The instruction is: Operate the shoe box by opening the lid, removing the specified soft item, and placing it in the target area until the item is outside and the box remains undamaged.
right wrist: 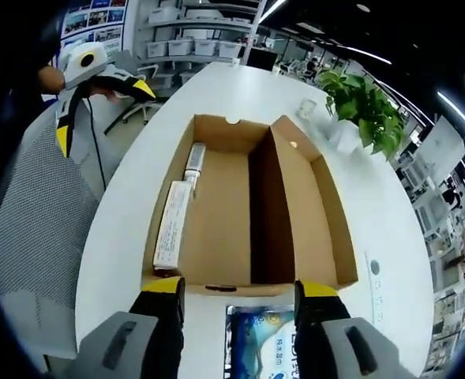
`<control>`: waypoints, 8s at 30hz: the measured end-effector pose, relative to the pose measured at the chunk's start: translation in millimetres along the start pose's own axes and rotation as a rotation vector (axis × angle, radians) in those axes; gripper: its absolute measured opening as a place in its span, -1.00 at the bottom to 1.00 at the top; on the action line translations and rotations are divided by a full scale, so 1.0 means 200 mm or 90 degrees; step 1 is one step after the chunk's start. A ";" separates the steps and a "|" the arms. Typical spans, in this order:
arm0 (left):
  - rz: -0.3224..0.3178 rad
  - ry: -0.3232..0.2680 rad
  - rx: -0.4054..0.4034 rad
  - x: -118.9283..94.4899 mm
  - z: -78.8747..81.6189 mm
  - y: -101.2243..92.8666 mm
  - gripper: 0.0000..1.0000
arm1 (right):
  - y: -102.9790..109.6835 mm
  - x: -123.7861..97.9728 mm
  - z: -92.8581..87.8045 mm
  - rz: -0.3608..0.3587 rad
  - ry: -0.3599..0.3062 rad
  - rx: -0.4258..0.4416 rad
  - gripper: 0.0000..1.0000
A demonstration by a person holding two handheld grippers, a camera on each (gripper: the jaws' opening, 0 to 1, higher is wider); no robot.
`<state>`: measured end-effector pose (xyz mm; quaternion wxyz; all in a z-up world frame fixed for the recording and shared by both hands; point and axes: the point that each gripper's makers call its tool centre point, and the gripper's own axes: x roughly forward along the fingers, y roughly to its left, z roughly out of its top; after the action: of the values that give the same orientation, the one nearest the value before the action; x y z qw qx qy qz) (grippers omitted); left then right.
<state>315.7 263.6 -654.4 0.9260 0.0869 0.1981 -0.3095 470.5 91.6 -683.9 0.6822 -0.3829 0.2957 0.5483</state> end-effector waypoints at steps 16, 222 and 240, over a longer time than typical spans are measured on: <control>0.004 0.002 -0.003 0.00 0.00 0.01 0.98 | 0.09 0.13 0.09 0.042 -0.005 -0.017 0.04; 0.026 0.053 0.003 0.01 -0.07 0.03 0.98 | -0.48 -0.56 -0.55 -0.121 -0.066 0.027 -0.74; 0.033 0.081 0.004 0.02 -0.11 0.05 0.98 | -0.57 -0.41 -0.94 -0.090 0.038 0.017 -0.74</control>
<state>317.1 275.3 -674.9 0.9187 0.1146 0.2535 -0.2802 566.7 -122.7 -693.0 0.7150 -0.4098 0.2958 0.4830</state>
